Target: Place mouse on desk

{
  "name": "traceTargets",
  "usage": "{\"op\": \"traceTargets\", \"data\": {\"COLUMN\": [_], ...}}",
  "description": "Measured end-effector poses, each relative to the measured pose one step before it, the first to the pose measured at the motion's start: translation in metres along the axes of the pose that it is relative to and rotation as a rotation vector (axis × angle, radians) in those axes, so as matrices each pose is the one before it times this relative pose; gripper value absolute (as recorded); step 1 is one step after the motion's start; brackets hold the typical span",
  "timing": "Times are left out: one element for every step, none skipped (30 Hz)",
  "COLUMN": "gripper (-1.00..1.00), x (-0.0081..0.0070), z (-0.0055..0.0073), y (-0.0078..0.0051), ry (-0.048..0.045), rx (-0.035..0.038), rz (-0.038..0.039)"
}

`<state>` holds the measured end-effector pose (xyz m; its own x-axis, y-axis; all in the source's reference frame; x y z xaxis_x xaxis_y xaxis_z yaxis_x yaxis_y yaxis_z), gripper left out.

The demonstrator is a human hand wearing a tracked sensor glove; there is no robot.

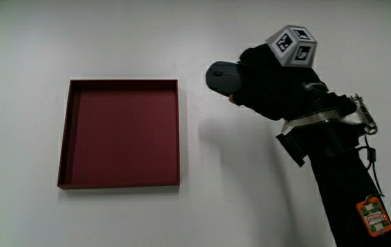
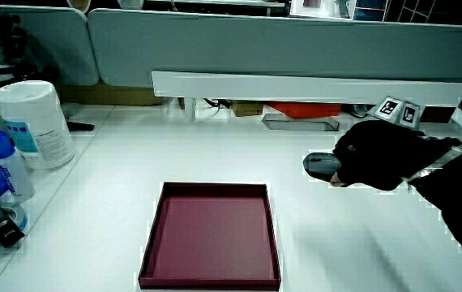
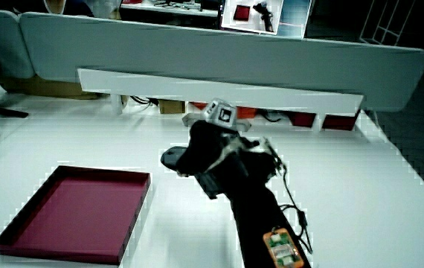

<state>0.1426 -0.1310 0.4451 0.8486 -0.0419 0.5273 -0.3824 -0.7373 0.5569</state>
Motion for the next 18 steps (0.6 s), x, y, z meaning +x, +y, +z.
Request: {"op": "traceTargets", "data": {"gripper": [0.00,0.00,0.00,0.00,0.00,0.00,0.00,0.00,0.00,0.00,0.00,0.00,0.00,0.00,0.00,0.00,0.00,0.00], "x": [-0.00585,0.00262,0.01000,0.00683,0.00532,0.00351,0.00734,0.00468,0.00387,0.00901,0.00309,0.00713,0.00541,0.00117,0.00799,0.00177,0.00511,0.00422], "z": [0.00652,0.00165,-0.00206,-0.00196,-0.00070,-0.00063,-0.00277,-0.00177,-0.00113,-0.00461,-0.00121,-0.00363,-0.00354,-0.00233,-0.00491,-0.00196,-0.00338,-0.00287], "y": [-0.01078,-0.00279,0.00229,0.00113,-0.00010,-0.00026,0.00323,0.00123,0.00053,0.00511,-0.00011,0.00371,0.00275,-0.00075,0.00457,-0.00070,0.00315,0.00285], "ry": [-0.05986,0.02151,-0.00934,0.00183,0.00472,0.00665,0.00538,0.01062,0.00791,-0.00219,0.00724,-0.00156,0.01826,0.00140,-0.00404,0.01270,0.00618,-0.00008], "rx": [0.04675,0.00500,0.01047,-0.02741,0.01944,0.00317,-0.00580,-0.00378,0.00122,-0.01384,0.00005,0.00047,-0.01905,-0.00164,0.00898,-0.01214,-0.00209,0.00129], "rz": [-0.02501,-0.00005,-0.04354,-0.00702,-0.02156,-0.01404,-0.01295,-0.00295,-0.01904,-0.02414,-0.01029,-0.01111,-0.01318,0.00555,-0.02841,-0.00132,-0.00690,-0.01666]}}
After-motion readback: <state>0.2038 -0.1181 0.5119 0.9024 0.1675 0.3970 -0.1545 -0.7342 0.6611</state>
